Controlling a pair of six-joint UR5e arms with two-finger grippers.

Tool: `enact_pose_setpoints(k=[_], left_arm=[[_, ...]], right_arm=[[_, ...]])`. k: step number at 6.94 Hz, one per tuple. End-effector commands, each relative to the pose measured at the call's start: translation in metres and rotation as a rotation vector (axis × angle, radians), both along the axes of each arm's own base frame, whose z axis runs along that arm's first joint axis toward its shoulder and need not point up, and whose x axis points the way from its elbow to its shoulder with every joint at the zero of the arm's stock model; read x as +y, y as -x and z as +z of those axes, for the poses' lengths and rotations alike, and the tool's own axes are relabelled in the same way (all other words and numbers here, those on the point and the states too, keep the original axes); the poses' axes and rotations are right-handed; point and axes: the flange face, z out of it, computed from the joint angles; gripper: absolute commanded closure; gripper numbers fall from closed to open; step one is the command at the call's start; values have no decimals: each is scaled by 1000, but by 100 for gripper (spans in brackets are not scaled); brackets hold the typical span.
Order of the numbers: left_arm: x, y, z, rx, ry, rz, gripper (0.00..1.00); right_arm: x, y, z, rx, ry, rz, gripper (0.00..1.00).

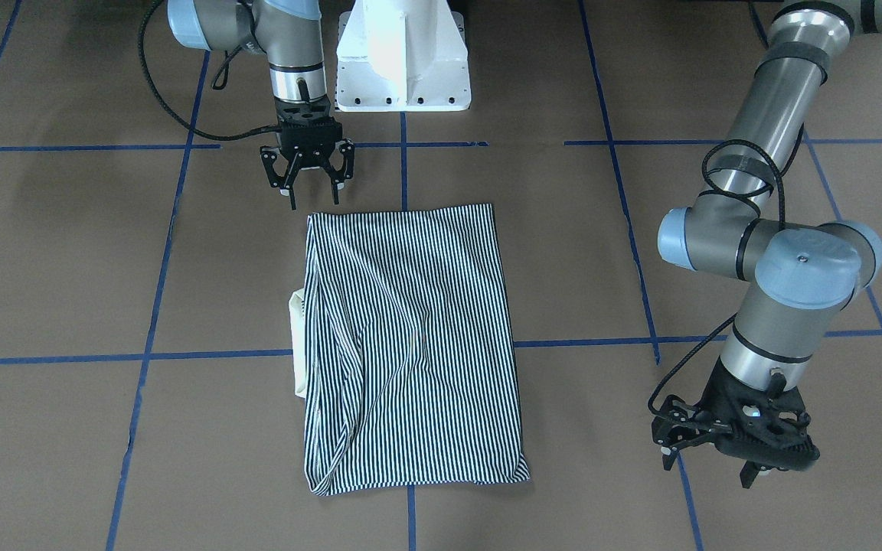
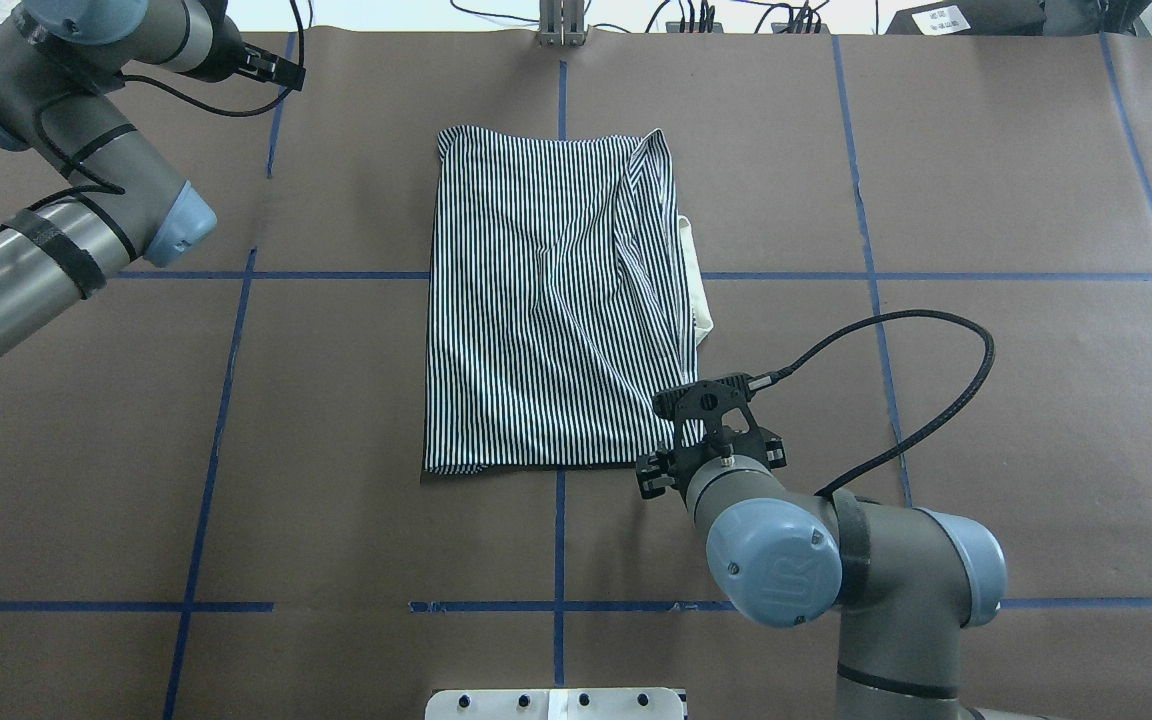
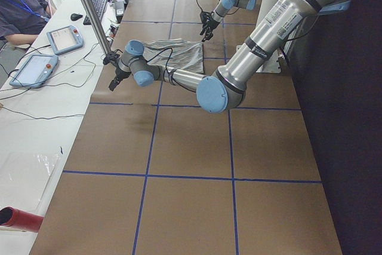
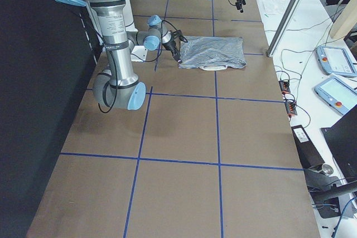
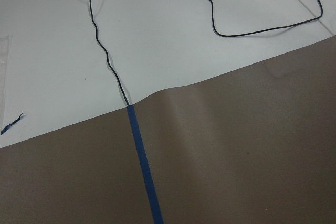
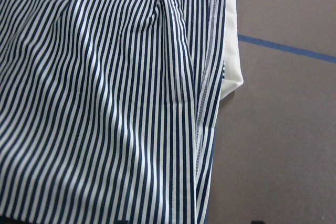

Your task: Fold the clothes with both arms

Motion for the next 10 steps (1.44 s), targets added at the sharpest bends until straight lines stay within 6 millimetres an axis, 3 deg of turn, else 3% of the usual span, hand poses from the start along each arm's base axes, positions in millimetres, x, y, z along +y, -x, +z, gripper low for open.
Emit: enact_pose_setpoints(k=[1,3,4,5,6,7,9,10], left_arm=[[28,-12,-21,116,50,51,0],[103,-52,-42,248,108,110,0],[139,-60,-63,353,175,88,0],[200,-73,-77,458,265,95,0],[249,-72,-87,558,360,56,0],[299,-88,-94,630,446,16,8],[367,-148,-75,661,551,-80,27],[385,-163,-69,669,603,-96,33]], right_arm=[[-40,-43,-26,-202,60,-3,0],[-39,-53,-35,-410,230,85,0],[-40,-53,-34,-458,311,150,0],[-49,-59,-35,-494,359,206,0],[-63,-70,-35,-522,394,258,2],[-77,-84,-36,-550,436,289,2],[-84,-89,-34,-560,448,310,2],[-84,-89,-34,-560,448,310,2]])
